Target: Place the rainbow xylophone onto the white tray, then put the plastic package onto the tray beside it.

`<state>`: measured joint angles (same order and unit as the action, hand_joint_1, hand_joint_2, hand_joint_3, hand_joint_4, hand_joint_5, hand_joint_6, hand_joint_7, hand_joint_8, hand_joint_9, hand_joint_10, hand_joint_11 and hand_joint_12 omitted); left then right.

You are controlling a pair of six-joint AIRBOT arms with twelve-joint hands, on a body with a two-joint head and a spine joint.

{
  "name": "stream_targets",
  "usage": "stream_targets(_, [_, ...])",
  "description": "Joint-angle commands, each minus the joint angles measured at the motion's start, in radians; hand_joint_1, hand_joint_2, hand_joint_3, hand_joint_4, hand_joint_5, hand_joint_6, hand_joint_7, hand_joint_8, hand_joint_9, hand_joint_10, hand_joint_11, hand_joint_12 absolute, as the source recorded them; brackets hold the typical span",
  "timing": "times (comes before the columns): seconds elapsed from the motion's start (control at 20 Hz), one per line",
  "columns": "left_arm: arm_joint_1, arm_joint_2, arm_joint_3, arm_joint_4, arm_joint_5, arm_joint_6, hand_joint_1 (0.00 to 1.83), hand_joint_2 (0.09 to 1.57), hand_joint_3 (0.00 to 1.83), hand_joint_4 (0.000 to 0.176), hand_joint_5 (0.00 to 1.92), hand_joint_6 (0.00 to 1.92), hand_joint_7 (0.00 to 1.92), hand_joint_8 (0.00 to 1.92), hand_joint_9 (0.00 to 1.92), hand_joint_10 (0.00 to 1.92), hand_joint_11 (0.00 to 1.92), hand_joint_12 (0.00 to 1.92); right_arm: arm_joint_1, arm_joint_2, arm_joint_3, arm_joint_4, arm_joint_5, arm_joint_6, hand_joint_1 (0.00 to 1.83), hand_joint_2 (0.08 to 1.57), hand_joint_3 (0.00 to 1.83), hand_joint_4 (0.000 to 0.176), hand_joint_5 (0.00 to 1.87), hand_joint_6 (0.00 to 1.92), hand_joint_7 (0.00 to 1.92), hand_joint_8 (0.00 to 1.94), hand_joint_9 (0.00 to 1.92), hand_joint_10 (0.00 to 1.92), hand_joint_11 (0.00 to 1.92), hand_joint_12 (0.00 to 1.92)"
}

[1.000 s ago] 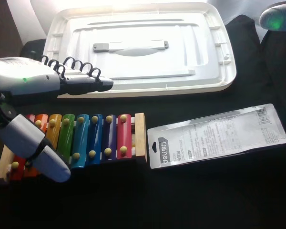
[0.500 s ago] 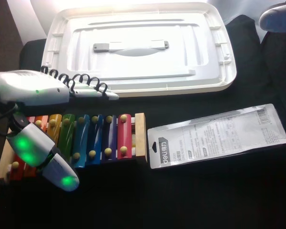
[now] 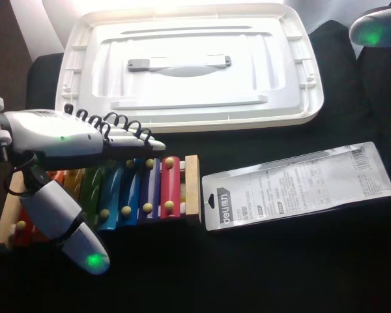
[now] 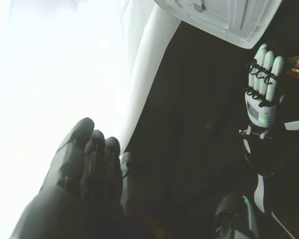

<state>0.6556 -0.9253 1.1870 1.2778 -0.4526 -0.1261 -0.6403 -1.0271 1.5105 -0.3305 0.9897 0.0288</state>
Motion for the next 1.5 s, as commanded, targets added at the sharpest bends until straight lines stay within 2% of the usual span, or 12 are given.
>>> stream_targets(0.0, [-0.006, -0.009, 0.005, -0.009, -0.039, -0.035, 0.55, 0.56, 0.0, 0.0, 0.0, 0.0, 0.0, 0.0, 0.02, 0.0, 0.02, 0.43, 0.011, 0.0, 0.0, 0.058, 0.103, 0.01, 0.52, 0.74, 0.0, 0.082, 0.17, 0.0, 0.21, 0.01, 0.15, 0.0, 0.02, 0.49])
stream_targets(0.35, [0.01, -0.037, 0.013, 0.019, -0.02, -0.039, 0.92, 0.7, 0.01, 0.008, 0.01, 0.0, 0.09, 0.0, 0.12, 0.01, 0.0, 0.38, 0.011, -0.002, -0.001, 0.055, 0.104, 0.01, 0.52, 0.75, 0.0, 0.083, 0.16, 0.0, 0.2, 0.0, 0.14, 0.0, 0.02, 0.48])
stream_targets(0.45, [0.013, -0.044, 0.013, 0.031, -0.012, -0.039, 1.07, 0.75, 0.01, 0.006, 0.05, 0.01, 0.14, 0.0, 0.17, 0.01, 0.02, 0.41, 0.011, -0.002, -0.001, 0.055, 0.104, 0.01, 0.52, 0.75, 0.0, 0.074, 0.16, 0.0, 0.21, 0.0, 0.16, 0.01, 0.04, 0.48])
stream_targets(0.5, [0.016, -0.049, 0.013, 0.044, -0.005, -0.039, 1.22, 0.81, 0.0, 0.0, 0.1, 0.0, 0.2, 0.0, 0.23, 0.0, 0.04, 0.56, 0.011, -0.002, -0.001, 0.055, 0.105, 0.01, 0.52, 0.75, 0.0, 0.08, 0.16, 0.0, 0.22, 0.0, 0.17, 0.0, 0.06, 0.43])
stream_targets(0.65, [0.022, -0.054, 0.013, 0.048, 0.0, -0.039, 1.26, 0.84, 0.0, 0.008, 0.15, 0.01, 0.24, 0.01, 0.26, 0.0, 0.03, 0.67, 0.011, -0.003, -0.001, 0.055, 0.105, 0.01, 0.5, 0.77, 0.01, 0.066, 0.16, 0.0, 0.23, 0.0, 0.17, 0.0, 0.08, 0.42])
stream_targets(1.05, [0.022, -0.056, 0.012, 0.048, -0.002, -0.039, 1.23, 1.02, 0.0, 0.0, 0.48, 0.01, 0.57, 0.01, 0.66, 0.02, 0.26, 0.87, 0.011, -0.005, 0.0, 0.055, 0.108, 0.01, 0.51, 0.77, 0.0, 0.073, 0.17, 0.01, 0.23, 0.0, 0.16, 0.0, 0.08, 0.4])
stream_targets(1.2, [0.022, -0.056, 0.012, 0.047, -0.002, -0.039, 1.21, 1.08, 0.0, 0.0, 0.6, 0.06, 0.69, 0.04, 0.77, 0.06, 0.3, 0.99, 0.011, -0.008, 0.002, 0.055, 0.108, 0.01, 0.49, 0.78, 0.0, 0.063, 0.16, 0.0, 0.24, 0.0, 0.18, 0.0, 0.1, 0.41])
stream_targets(1.25, [0.022, -0.056, 0.012, 0.047, -0.002, -0.039, 1.21, 1.09, 0.0, 0.0, 0.51, 0.4, 0.68, 0.15, 0.71, 0.29, 0.32, 1.04, 0.011, -0.008, 0.003, 0.055, 0.108, 0.01, 0.5, 0.78, 0.0, 0.06, 0.16, 0.0, 0.24, 0.0, 0.18, 0.01, 0.11, 0.41])
stream_targets(1.3, [0.022, -0.057, 0.012, 0.047, -0.001, -0.039, 1.19, 1.11, 0.0, 0.028, 0.34, 0.97, 0.55, 0.52, 0.52, 0.83, 0.28, 1.18, 0.011, -0.009, 0.003, 0.055, 0.108, 0.01, 0.51, 0.78, 0.0, 0.063, 0.17, 0.0, 0.24, 0.0, 0.18, 0.0, 0.1, 0.4])
stream_targets(1.35, [0.022, -0.057, 0.012, 0.047, 0.0, -0.038, 1.16, 1.14, 0.0, 0.061, 0.23, 1.33, 0.4, 0.89, 0.4, 1.12, 0.24, 1.28, 0.011, -0.01, 0.004, 0.055, 0.108, 0.01, 0.52, 0.77, 0.0, 0.067, 0.16, 0.0, 0.23, 0.0, 0.17, 0.0, 0.08, 0.39])
stream_targets(1.4, [0.022, -0.057, 0.012, 0.047, 0.001, -0.038, 1.13, 1.17, 0.0, 0.088, 0.14, 1.58, 0.26, 1.23, 0.3, 1.39, 0.19, 1.48, 0.011, -0.01, 0.004, 0.055, 0.108, 0.01, 0.52, 0.78, 0.0, 0.053, 0.17, 0.0, 0.24, 0.0, 0.18, 0.0, 0.1, 0.4])
stream_targets(1.45, [0.022, -0.057, 0.012, 0.046, 0.001, -0.036, 1.12, 1.18, 0.0, 0.09, 0.13, 1.72, 0.22, 1.4, 0.29, 1.51, 0.21, 1.58, 0.011, -0.011, 0.004, 0.055, 0.108, 0.01, 0.52, 0.78, 0.0, 0.057, 0.17, 0.0, 0.24, 0.01, 0.18, 0.01, 0.11, 0.4])
